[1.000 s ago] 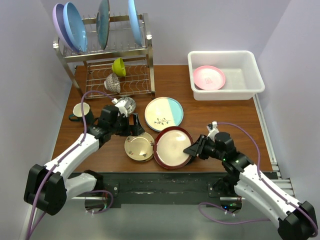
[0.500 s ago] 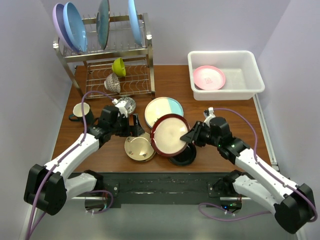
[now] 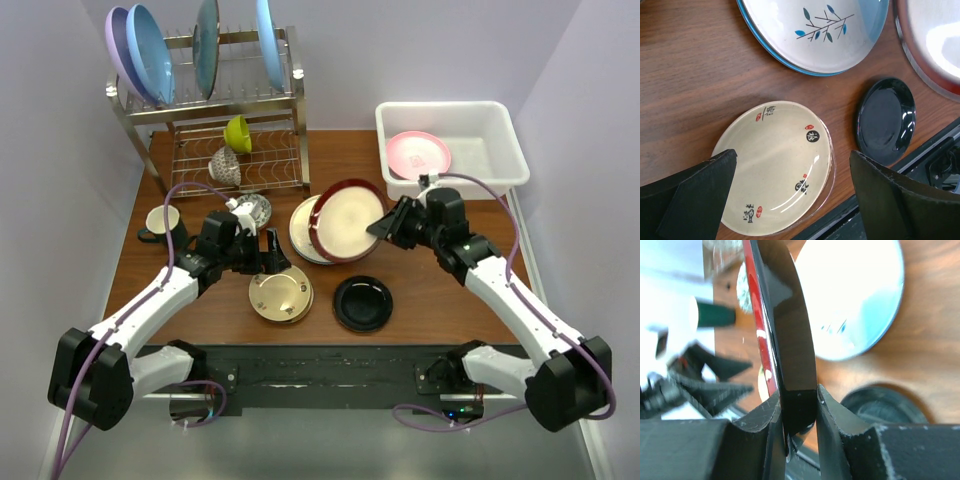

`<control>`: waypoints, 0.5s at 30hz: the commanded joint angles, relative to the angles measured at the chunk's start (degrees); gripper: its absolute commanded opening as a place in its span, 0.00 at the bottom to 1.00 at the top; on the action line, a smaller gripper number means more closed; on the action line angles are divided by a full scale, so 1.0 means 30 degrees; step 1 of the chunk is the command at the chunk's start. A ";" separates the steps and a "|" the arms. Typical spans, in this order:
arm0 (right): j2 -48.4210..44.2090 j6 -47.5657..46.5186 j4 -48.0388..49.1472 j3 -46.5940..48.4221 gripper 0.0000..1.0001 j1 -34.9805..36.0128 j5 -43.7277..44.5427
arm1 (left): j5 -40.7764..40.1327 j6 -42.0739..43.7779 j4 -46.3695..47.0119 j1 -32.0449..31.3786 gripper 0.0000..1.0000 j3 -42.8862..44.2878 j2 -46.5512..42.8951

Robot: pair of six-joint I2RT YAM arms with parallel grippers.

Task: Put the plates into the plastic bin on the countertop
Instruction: Place the plate in the plastic bin.

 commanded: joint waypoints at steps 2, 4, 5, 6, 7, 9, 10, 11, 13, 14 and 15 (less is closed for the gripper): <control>0.1113 0.0329 0.3040 0.2900 0.00 -0.2640 -0.2069 | 0.0524 0.0446 0.0611 -0.0043 1.00 0.0693 0.0065; 0.1731 0.0299 0.3155 0.3660 0.00 -0.3112 -0.2626 | 0.0554 0.0475 0.0552 -0.0044 1.00 0.0781 0.0094; 0.2227 0.0299 0.3214 0.3897 0.00 -0.3317 -0.2802 | 0.0525 0.0505 0.0465 -0.0043 1.00 0.0811 0.0065; 0.2493 0.0270 0.3331 0.4073 0.00 -0.3725 -0.3268 | 0.0495 0.0534 0.0435 -0.0043 1.00 0.0840 0.0065; 0.2699 0.0270 0.3593 0.4481 0.00 -0.3874 -0.3389 | 0.0495 0.0563 0.0435 -0.0043 1.00 0.0870 0.0065; 0.3283 0.0357 0.3654 0.4806 0.00 -0.4372 -0.3535 | 0.0524 0.0651 0.0406 -0.0043 1.00 0.0899 0.0123; 0.3461 0.0416 0.3828 0.5039 0.00 -0.4547 -0.3653 | 0.0553 0.0651 0.0405 -0.0043 1.00 0.0899 0.0124; 0.3666 0.0648 0.3946 0.5129 0.00 -0.4926 -0.3741 | 0.0554 0.0651 0.0405 -0.0043 1.00 0.0899 0.0153; 0.4281 0.0826 0.4384 0.5392 0.00 -0.5280 -0.4149 | 0.0641 0.0681 0.0405 -0.0043 1.00 0.0929 0.0240; 0.4428 0.0884 0.4416 0.5509 0.00 -0.5601 -0.4152 | 0.0642 0.0681 0.0434 -0.0072 1.00 0.0928 0.0212; 0.4604 0.0943 0.4474 0.5627 0.00 -0.5778 -0.4210 | 0.0700 0.0681 0.0377 -0.0044 1.00 0.0928 0.0240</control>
